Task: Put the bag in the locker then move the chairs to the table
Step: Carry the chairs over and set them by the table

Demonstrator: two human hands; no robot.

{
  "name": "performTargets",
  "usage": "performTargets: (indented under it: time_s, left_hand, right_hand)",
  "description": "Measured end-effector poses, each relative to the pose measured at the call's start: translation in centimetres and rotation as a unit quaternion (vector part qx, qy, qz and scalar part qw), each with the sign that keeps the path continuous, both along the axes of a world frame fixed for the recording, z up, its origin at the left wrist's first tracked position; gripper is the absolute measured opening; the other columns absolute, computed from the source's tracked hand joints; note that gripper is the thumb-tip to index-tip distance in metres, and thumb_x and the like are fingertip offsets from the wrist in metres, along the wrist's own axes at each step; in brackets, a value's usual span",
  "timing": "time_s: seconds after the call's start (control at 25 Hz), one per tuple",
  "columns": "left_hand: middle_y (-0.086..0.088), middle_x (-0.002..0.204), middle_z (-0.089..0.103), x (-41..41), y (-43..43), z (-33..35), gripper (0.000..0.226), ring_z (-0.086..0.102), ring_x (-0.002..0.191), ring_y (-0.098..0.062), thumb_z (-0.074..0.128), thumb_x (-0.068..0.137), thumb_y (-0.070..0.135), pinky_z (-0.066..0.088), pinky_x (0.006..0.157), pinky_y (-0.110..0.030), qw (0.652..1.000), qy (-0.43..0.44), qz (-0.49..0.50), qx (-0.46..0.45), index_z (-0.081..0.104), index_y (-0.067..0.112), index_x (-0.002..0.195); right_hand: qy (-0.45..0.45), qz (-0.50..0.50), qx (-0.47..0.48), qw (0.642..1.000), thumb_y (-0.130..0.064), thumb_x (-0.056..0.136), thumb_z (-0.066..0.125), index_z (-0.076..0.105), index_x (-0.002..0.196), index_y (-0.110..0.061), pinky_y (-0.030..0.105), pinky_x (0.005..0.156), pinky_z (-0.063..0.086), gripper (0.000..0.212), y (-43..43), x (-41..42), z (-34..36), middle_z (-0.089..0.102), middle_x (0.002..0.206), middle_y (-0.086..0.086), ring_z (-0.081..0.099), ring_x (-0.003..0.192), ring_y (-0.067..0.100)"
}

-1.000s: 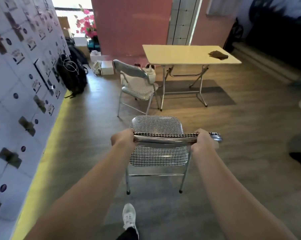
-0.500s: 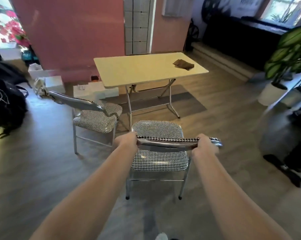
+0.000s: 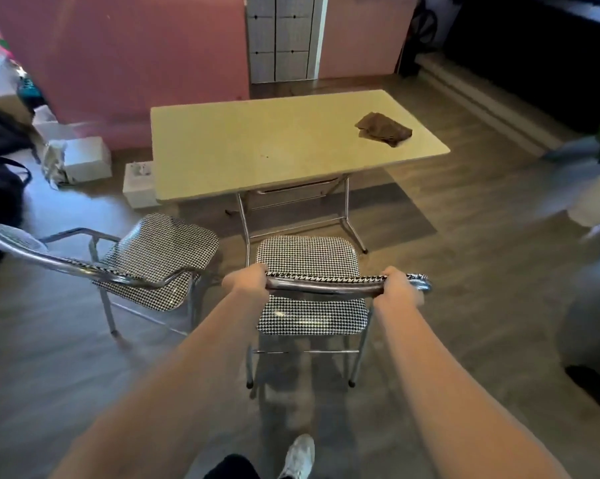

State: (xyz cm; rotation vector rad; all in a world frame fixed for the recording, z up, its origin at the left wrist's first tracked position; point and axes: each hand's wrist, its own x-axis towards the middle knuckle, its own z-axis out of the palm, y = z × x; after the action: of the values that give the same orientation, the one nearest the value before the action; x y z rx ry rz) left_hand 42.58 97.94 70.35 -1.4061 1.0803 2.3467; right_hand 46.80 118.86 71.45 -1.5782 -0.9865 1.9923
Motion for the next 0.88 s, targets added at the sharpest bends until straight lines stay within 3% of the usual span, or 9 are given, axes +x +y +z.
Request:
performTargets:
  time_s: [0.04,0.16,0.24,0.36,0.44,0.56,0.68,0.8,0.88]
  left_hand:
    - [-0.013,0.088,0.055,-1.8,0.7,-0.8,0.009,0.057,0.053,-0.006,0.056,0.094,0.001,0.048,0.054,-0.015,1.0,-0.006,-0.006,-0.01,0.055,-0.002,0.103]
    - [-0.019,0.104,0.064,-6.4,2.4,-2.7,0.027,0.069,0.085,-0.028,0.071,0.081,-0.001,0.059,0.082,-0.042,0.986,-0.038,-0.03,-0.16,0.044,0.003,0.084]
    - [-0.022,0.106,0.068,-8.8,3.1,-4.6,0.029,0.07,0.091,-0.032,0.075,0.077,0.001,0.06,0.081,-0.042,0.979,-0.057,-0.05,-0.187,0.047,0.0,0.084]
    - [-0.021,0.103,0.068,-10.6,3.7,-7.2,0.036,0.069,0.086,-0.03,0.078,0.074,0.003,0.06,0.074,-0.037,0.975,-0.088,-0.07,-0.192,0.053,-0.002,0.1]
    - [-0.019,0.097,0.066,-11.4,3.8,-8.6,0.038,0.067,0.083,-0.028,0.077,0.075,0.002,0.059,0.075,-0.036,0.972,-0.112,-0.07,-0.194,0.05,-0.002,0.102]
    - [-0.018,0.088,0.061,-12.0,3.3,-10.0,0.032,0.062,0.08,-0.029,0.075,0.078,0.003,0.056,0.077,-0.038,0.966,-0.119,-0.092,-0.209,0.049,-0.004,0.096]
    - [-0.017,0.093,0.064,-11.6,3.1,-10.8,0.024,0.064,0.079,-0.029,0.073,0.079,0.003,0.052,0.069,-0.035,0.948,-0.135,-0.15,-0.248,0.052,-0.004,0.09]
    - [-0.017,0.099,0.069,-11.3,2.9,-11.3,0.037,0.071,0.084,-0.03,0.073,0.078,0.005,0.053,0.066,-0.033,0.935,-0.14,-0.196,-0.262,0.058,-0.008,0.11]
    - [-0.016,0.104,0.069,-11.6,2.8,-11.3,0.045,0.069,0.09,-0.029,0.072,0.078,0.01,0.058,0.078,-0.036,0.918,-0.147,-0.235,-0.285,0.059,-0.007,0.118]
  right_hand:
    - [-0.009,0.005,-0.001,1.0,0.006,0.071,0.067,0.05,0.127,-0.001,0.034,0.069,0.055,0.059,0.7,-2.2,-0.2,0.06,0.104,0.01,0.058,0.064,0.018]
    - [-0.018,0.029,-0.011,0.999,0.009,0.071,0.067,0.05,0.125,-0.001,0.041,0.077,0.058,0.057,2.3,-7.5,-2.1,0.064,0.11,0.013,0.062,0.071,0.023]
    - [-0.031,0.029,-0.025,0.999,0.011,0.071,0.065,0.049,0.124,-0.002,0.046,0.079,0.058,0.056,2.8,-9.7,-3.8,0.063,0.109,0.014,0.063,0.072,0.024]
    - [-0.042,0.031,-0.042,0.998,0.013,0.072,0.063,0.049,0.122,-0.001,0.052,0.079,0.057,0.054,3.6,-11.9,-6.5,0.062,0.099,0.014,0.063,0.068,0.026]
    - [-0.055,0.035,-0.043,0.997,0.012,0.069,0.062,0.051,0.122,0.0,0.054,0.077,0.058,0.055,3.9,-13.0,-8.4,0.064,0.105,0.017,0.063,0.069,0.027]
    - [-0.049,0.038,-0.048,0.997,0.014,0.069,0.059,0.05,0.123,-0.003,0.052,0.068,0.058,0.057,3.8,-13.8,-10.3,0.064,0.109,0.018,0.065,0.071,0.029]
    - [-0.075,0.058,-0.051,0.994,0.013,0.068,0.06,0.048,0.125,-0.003,0.05,0.068,0.058,0.06,4.1,-13.3,-11.2,0.064,0.11,0.017,0.065,0.084,0.033]
    - [-0.127,0.111,-0.048,0.984,0.009,0.067,0.064,0.048,0.128,-0.003,0.044,0.068,0.057,0.064,4.3,-12.7,-12.0,0.06,0.102,0.014,0.06,0.075,0.027]
    - [-0.152,0.136,-0.034,0.978,0.004,0.067,0.068,0.05,0.125,-0.001,0.041,0.064,0.056,0.062,4.4,-12.6,-12.1,0.061,0.101,0.014,0.057,0.066,0.024]
